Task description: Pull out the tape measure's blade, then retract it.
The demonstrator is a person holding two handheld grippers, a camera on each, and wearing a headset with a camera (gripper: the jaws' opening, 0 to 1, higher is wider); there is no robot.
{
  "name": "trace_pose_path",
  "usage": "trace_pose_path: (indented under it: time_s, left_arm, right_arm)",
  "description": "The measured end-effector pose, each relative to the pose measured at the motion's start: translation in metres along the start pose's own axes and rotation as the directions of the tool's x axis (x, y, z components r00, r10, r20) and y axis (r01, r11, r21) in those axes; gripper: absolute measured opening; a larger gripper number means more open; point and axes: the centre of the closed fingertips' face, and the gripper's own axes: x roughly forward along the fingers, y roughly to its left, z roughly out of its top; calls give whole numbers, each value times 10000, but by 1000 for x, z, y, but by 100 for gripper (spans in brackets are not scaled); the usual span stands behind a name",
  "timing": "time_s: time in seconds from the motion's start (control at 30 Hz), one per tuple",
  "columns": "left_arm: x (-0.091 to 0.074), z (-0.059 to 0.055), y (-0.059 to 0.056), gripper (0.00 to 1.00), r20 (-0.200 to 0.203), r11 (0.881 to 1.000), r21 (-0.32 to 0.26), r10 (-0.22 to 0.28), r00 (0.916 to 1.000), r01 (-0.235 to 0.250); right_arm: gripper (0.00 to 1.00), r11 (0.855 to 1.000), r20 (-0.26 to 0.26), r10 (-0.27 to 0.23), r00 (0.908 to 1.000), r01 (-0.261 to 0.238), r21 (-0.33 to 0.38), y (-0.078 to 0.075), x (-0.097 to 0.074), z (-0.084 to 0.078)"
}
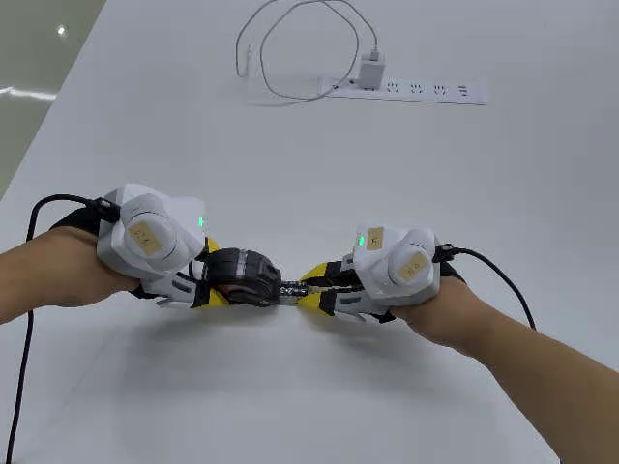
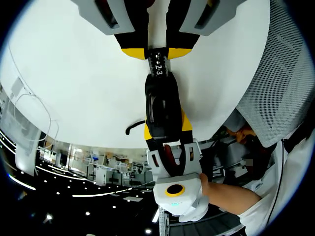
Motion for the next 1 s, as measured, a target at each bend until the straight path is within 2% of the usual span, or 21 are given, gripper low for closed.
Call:
trace_pose_path:
  time_s: [1.0]
  left_arm:
    - [1, -1, 1, 27, -25, 10000, -31, -15, 10000, 15]
  right_arm:
    - [8, 9997, -382, -219, 9990, 215, -100, -7, -25, -19]
